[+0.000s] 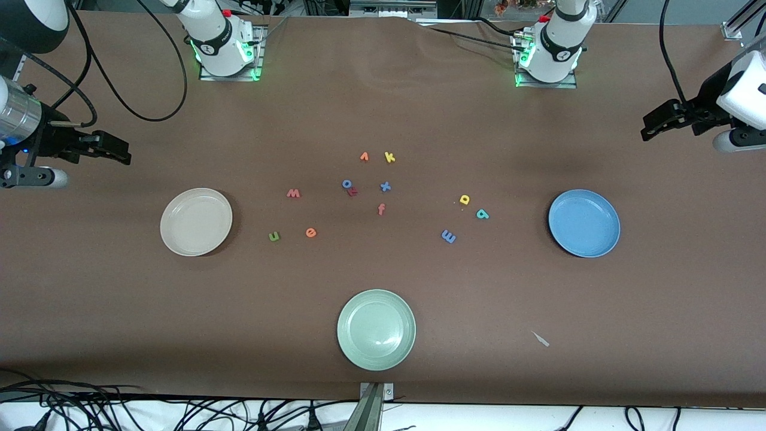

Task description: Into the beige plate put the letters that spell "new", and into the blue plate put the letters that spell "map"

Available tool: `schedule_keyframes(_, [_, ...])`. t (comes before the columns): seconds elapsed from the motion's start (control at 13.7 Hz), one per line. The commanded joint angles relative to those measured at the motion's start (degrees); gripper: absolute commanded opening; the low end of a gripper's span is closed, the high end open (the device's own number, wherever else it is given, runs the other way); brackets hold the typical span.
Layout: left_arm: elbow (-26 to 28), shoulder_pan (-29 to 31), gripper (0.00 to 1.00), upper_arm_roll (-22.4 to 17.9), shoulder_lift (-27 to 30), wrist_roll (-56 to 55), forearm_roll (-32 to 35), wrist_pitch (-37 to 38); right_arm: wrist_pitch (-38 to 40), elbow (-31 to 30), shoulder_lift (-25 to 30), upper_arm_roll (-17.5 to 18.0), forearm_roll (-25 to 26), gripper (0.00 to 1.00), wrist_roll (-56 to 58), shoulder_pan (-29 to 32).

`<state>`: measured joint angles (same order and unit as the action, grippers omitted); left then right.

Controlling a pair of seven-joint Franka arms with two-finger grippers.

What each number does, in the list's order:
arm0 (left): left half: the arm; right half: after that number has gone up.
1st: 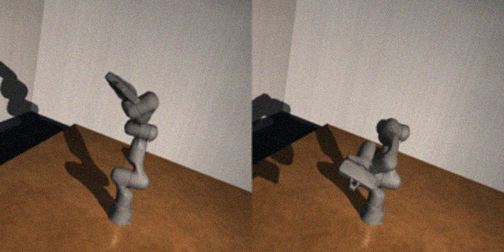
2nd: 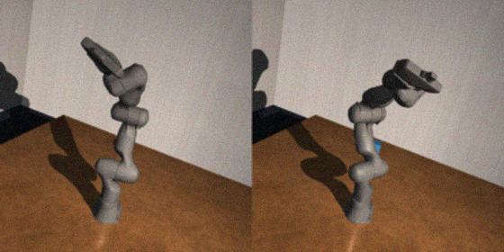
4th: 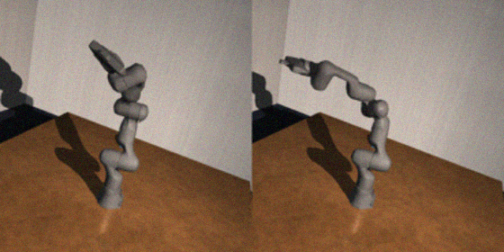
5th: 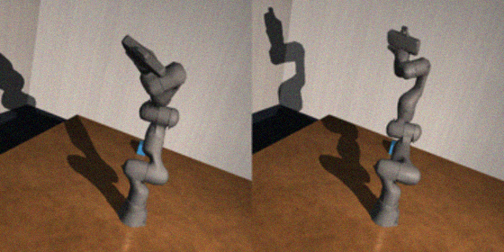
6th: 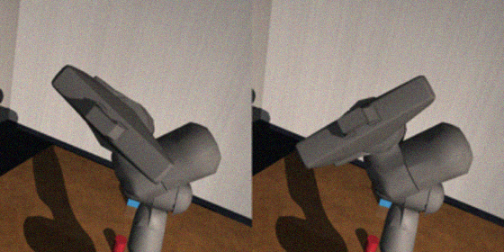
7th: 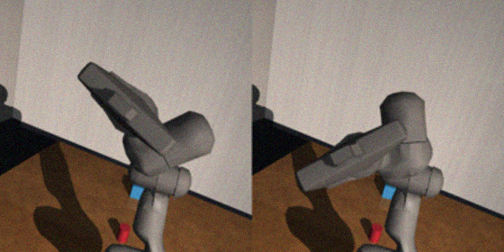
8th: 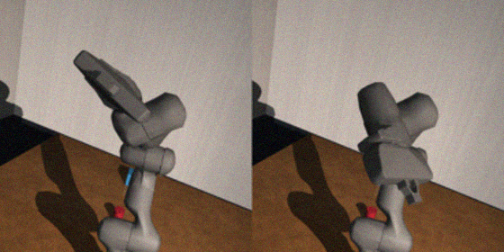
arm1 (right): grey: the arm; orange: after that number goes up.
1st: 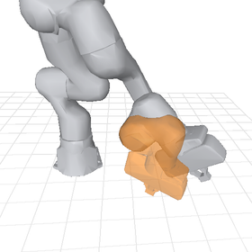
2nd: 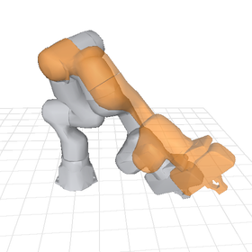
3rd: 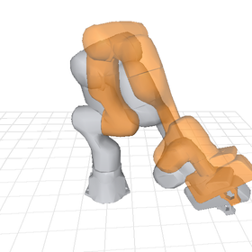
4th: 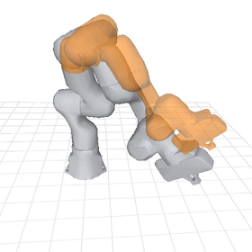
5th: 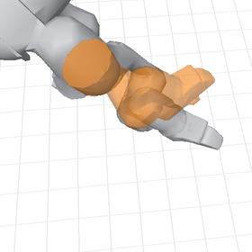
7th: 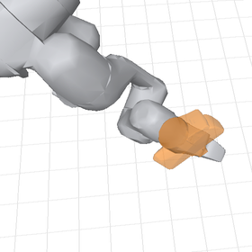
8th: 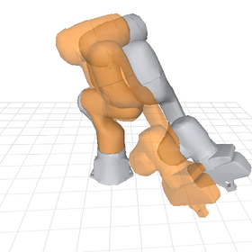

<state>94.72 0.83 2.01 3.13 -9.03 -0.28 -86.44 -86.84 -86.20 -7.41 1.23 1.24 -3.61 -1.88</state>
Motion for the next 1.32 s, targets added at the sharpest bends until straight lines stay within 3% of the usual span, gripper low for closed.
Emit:
schedule_keyframes(0.0, [-1.47, -0.12, 1.0, 0.09, -0.31, 0.77, 1.25, 1.36, -0.35, -0.28, 0.47, -0.08, -0.98, 1.0, 0.01, -0.05])
schedule_keyframes(1.24, [-1.47, -0.12, 1.0, 0.09, -0.31, 0.42, 1.16, 1.97, -0.44, -0.19, 0.38, -0.26, -0.98, 1.0, -4.04, 0.21])
